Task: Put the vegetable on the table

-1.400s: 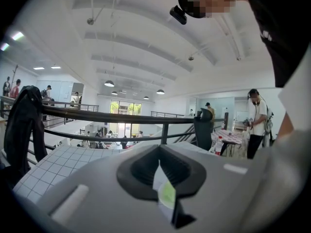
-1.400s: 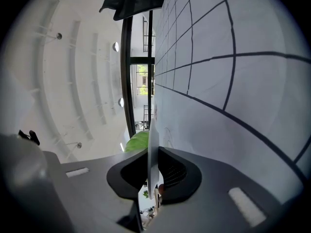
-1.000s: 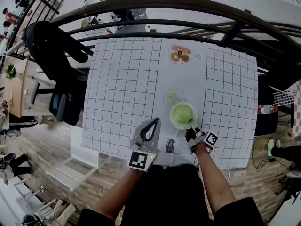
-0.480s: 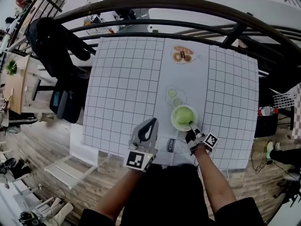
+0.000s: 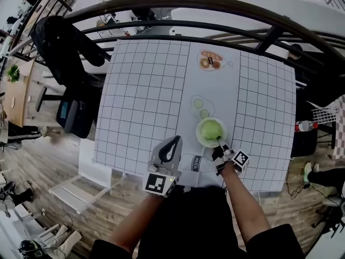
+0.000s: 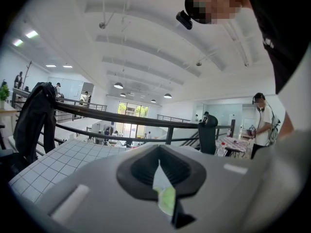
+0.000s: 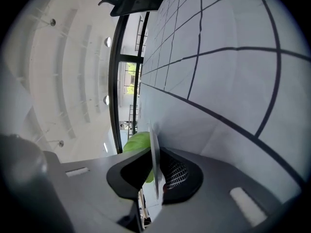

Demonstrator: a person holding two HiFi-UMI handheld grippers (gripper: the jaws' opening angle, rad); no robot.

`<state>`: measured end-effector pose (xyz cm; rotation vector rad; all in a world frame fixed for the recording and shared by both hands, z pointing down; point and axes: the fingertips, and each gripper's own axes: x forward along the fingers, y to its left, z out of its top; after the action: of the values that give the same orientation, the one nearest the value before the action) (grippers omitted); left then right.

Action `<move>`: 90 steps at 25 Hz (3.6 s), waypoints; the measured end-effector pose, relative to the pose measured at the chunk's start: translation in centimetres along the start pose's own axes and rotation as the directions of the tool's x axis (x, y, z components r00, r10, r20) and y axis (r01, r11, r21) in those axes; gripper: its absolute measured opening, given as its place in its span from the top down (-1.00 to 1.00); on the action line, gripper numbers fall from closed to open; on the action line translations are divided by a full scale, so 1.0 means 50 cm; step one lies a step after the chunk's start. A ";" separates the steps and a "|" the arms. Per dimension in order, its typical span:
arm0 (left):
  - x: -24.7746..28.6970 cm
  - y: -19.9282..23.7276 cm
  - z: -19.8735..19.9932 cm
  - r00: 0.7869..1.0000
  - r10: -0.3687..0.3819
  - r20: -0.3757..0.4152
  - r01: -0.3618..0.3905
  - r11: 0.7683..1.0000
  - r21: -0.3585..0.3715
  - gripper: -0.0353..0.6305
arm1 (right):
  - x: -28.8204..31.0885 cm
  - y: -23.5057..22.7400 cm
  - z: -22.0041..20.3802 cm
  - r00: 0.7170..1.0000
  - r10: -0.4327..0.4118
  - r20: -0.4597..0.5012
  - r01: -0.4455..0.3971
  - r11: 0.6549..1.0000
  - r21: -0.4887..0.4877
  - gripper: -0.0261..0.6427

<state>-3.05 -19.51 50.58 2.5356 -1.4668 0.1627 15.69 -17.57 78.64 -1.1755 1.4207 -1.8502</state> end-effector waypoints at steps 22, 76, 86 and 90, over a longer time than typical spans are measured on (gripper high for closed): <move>-0.094 -0.016 -0.008 0.998 -0.059 -0.021 0.059 0.998 -0.009 0.87 | -0.083 -0.013 -0.015 0.984 -0.089 0.154 0.083 0.995 0.046 0.54; -0.376 -0.126 0.075 0.990 -0.125 0.066 0.125 0.992 0.004 0.87 | -0.352 0.580 -0.482 0.963 0.108 0.247 0.226 0.179 -0.958 0.93; -0.375 -0.198 0.094 0.983 -0.150 0.110 0.148 0.989 0.031 0.87 | -0.412 0.622 -0.471 0.944 0.180 0.277 0.267 0.078 -0.960 0.93; -0.371 -0.228 0.097 0.978 -0.172 0.120 0.168 0.985 0.043 0.87 | -0.435 0.607 -0.455 0.938 0.162 0.305 0.293 0.098 -0.951 0.93</move>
<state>-2.51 0.52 40.77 2.7265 -1.2889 0.0034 3.53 1.80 41.41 -2.0314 2.4981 -0.2565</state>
